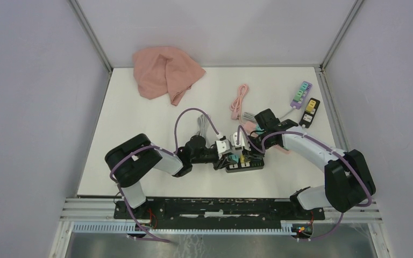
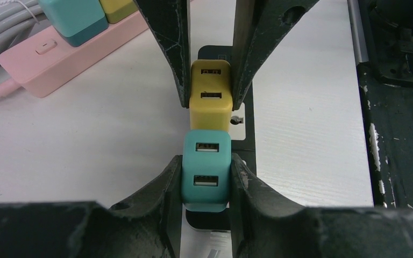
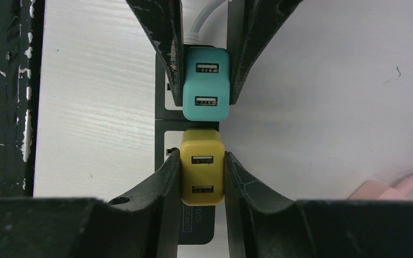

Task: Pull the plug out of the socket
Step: Remove the plug from the socket.

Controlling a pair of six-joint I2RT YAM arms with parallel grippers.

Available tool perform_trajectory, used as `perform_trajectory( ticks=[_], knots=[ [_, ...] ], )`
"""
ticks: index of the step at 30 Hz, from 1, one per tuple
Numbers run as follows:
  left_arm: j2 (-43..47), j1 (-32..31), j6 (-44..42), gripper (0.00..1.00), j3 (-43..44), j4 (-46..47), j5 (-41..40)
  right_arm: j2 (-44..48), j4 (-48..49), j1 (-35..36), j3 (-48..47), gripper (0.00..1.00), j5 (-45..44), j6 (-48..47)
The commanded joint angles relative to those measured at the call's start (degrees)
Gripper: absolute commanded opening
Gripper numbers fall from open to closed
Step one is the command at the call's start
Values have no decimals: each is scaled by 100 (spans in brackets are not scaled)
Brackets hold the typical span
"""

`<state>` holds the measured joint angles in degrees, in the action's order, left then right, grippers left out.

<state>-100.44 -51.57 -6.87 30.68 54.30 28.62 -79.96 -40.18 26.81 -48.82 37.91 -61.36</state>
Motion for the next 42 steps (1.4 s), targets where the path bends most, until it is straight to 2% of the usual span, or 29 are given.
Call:
perform_trajectory(
  ticks=[1,4,6,10,15,19,22,23,27,30,35,39,42],
  knots=[
    [142,-12,-266,3,-106,-53,-129,90,-880,-1,-129,0,91,-785],
    [103,-17,-238,3,-92,-14,-129,81,-845,216,-144,0,434,-696],
    [94,-15,-220,3,-93,9,-129,-10,-537,258,-246,0,464,-105],
    [109,-13,-192,3,-135,36,-166,-118,-91,190,-409,0,-85,584],
    [127,-19,-214,3,-204,54,-195,95,-236,-184,-171,0,-481,111],
    [117,-15,-239,3,-198,72,-214,264,-731,-112,28,0,108,-729],
    [113,-19,-217,3,-214,117,-219,190,-760,180,-18,0,396,-698],
    [106,-15,-208,3,-219,138,-224,153,-690,289,-60,0,449,-570],
    [95,-17,-184,3,-262,187,-253,69,240,367,-229,0,307,888],
    [95,-11,-146,3,-329,248,-278,64,523,108,-203,0,47,1171],
    [122,-17,-169,3,-406,267,-306,333,-290,-448,-61,0,29,36],
    [100,-14,-175,3,-446,335,-318,373,-1053,-424,-4,0,687,-907],
    [68,-14,-133,3,-446,410,-313,294,-1132,-47,-57,0,927,-871]
  ],
)
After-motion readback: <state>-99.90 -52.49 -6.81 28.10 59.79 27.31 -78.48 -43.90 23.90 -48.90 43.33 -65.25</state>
